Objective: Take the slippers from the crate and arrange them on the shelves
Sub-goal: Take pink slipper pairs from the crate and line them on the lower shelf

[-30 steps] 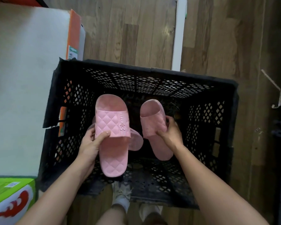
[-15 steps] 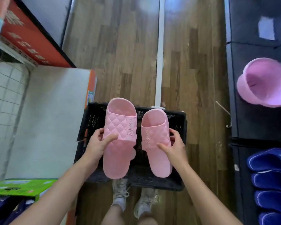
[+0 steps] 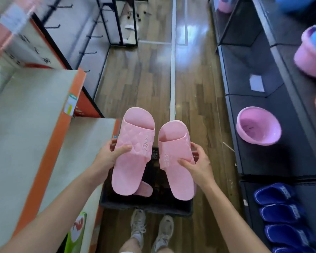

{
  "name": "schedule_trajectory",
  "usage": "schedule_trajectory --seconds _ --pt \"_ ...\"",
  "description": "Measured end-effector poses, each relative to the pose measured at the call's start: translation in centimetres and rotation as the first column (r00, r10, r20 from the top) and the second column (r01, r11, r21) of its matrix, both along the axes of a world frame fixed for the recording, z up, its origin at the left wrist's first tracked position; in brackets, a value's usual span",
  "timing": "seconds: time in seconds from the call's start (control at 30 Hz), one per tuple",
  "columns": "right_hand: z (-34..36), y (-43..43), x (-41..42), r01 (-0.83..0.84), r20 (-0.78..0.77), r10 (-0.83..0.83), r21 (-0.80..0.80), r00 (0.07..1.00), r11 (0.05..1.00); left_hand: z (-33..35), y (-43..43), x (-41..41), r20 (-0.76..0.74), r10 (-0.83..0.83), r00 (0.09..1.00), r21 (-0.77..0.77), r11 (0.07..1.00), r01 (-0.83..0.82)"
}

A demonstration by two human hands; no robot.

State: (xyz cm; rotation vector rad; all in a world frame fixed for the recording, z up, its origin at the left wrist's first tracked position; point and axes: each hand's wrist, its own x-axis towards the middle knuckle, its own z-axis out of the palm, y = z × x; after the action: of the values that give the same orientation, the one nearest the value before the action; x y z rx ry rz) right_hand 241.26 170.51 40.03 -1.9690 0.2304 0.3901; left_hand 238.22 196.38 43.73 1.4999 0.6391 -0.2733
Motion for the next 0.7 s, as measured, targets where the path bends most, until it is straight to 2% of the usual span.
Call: schedule_trajectory --seconds 0.2,0.5,0.7 --pt "8.0 -1.6 -1.9 0.035 0.112 -0.035 0.004 0.993 0.999 6.5 -2.0 -0.9 0.078 -0.058 0.995 0.003 0.998 0.058" --pt "15.4 -5.3 -5.4 0.224 0.232 -0.212 -0.024 0.949 0.974 11.7 -5.3 1.3 0.202 -0.225 0.953 -0.075 0.967 0.245" --pt "20.1 -6.3 -8.9 0.421 0.314 -0.405 0.017 0.859 0.907 16.4 -8.2 3.7 0.305 -0.473 0.826 -0.078 0.853 0.517"
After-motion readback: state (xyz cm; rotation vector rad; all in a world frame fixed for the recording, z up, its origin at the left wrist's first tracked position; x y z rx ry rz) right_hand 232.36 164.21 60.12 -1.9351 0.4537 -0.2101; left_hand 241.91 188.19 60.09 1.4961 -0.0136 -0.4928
